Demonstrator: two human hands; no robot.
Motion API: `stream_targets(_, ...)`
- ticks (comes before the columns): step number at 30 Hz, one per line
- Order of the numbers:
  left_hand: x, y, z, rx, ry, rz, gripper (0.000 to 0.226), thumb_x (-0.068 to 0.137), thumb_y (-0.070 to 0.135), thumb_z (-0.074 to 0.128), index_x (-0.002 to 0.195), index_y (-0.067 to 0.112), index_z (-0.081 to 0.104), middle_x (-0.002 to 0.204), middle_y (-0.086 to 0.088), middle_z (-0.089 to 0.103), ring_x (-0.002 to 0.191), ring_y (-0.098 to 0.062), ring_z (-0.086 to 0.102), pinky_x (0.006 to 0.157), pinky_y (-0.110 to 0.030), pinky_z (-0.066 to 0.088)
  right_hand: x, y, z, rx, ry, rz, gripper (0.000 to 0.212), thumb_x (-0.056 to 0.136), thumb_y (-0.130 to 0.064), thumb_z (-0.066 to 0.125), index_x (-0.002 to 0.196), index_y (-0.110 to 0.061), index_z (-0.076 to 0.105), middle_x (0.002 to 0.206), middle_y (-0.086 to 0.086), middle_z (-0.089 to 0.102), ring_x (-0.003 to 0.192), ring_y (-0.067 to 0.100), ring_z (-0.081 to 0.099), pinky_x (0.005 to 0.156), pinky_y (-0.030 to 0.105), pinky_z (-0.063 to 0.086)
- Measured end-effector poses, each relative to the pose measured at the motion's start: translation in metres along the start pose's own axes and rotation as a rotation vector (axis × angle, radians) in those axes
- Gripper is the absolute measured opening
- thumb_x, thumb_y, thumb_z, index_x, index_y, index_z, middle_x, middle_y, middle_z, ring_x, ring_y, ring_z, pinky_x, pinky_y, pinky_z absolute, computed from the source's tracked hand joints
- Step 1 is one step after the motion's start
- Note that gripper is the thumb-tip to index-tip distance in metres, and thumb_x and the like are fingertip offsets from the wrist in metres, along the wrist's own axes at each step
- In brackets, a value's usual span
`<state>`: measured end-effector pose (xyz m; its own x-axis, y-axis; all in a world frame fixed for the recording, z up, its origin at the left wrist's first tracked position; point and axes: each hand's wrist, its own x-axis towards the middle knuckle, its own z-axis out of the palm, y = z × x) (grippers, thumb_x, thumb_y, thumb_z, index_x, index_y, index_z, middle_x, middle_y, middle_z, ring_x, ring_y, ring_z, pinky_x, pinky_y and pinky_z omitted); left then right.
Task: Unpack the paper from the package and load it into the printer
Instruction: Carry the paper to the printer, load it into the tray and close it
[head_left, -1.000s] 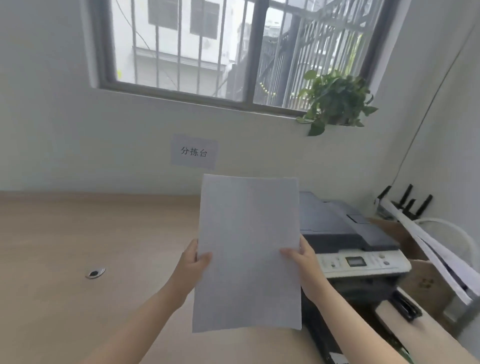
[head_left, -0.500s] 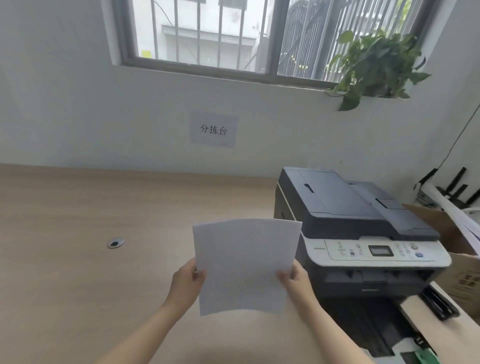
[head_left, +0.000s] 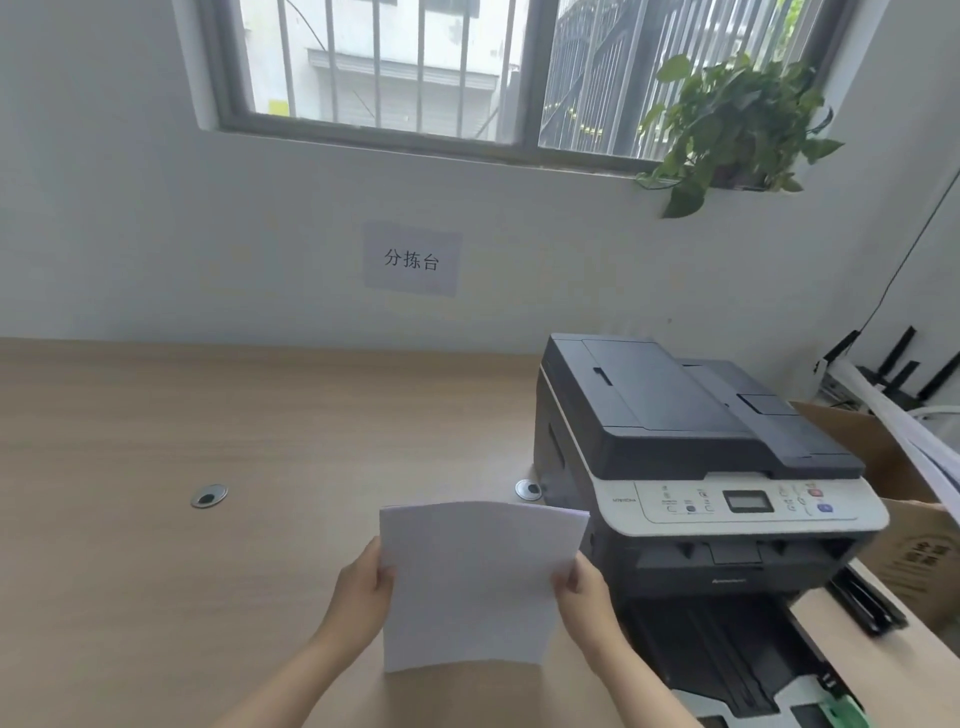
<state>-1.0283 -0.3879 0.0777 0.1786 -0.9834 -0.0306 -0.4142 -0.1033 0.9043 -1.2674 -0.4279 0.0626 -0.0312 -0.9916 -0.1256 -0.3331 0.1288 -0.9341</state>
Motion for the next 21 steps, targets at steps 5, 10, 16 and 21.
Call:
stream_targets(5,-0.001,-0.011,-0.003,0.034,-0.051,-0.002,0.061,0.089,-0.008,0.039,0.076,0.05,0.053,0.085,0.016,0.063,0.084,-0.016,0.062,0.067,-0.012,0.042,-0.003,0.007,0.002,-0.117,-0.022,0.061,0.027,0.086,0.002,0.039,0.085,-0.015,0.06,0.091,0.008,0.069,0.082,0.02,0.057,0.065,0.022,0.043)
stream_targets(10,0.014,-0.004,-0.016,0.086,-0.015,0.048,0.062,0.085,-0.015,0.039,0.079,0.046,0.051,0.09,-0.003,0.069,0.094,-0.027,0.065,0.075,-0.028,0.048,0.006,-0.003,-0.001,-0.11,0.02,0.01,0.018,0.086,-0.002,0.043,0.084,-0.001,0.06,0.091,0.022,0.069,0.08,0.036,0.06,0.067,0.028,0.042)
stream_targets(16,0.038,0.027,-0.033,-0.153,-0.018,0.081,0.036,0.091,-0.008,0.043,0.078,0.019,0.064,0.074,0.0,0.074,0.084,-0.036,0.068,0.065,-0.035,0.06,0.0,-0.059,-0.024,0.096,0.071,-0.105,0.04,0.089,0.006,0.042,0.089,-0.025,0.066,0.092,0.005,0.072,0.088,0.025,0.069,0.083,0.044,0.057)
stream_targets(21,0.042,0.059,-0.026,-0.339,-0.151,0.141,0.025,0.095,0.002,0.043,0.091,0.012,0.065,0.072,0.002,0.076,0.079,-0.031,0.069,0.064,-0.028,0.058,-0.012,-0.092,-0.051,0.218,0.156,-0.096,0.038,0.094,0.0,0.042,0.089,-0.031,0.064,0.087,-0.008,0.071,0.08,0.012,0.069,0.067,0.025,0.059)
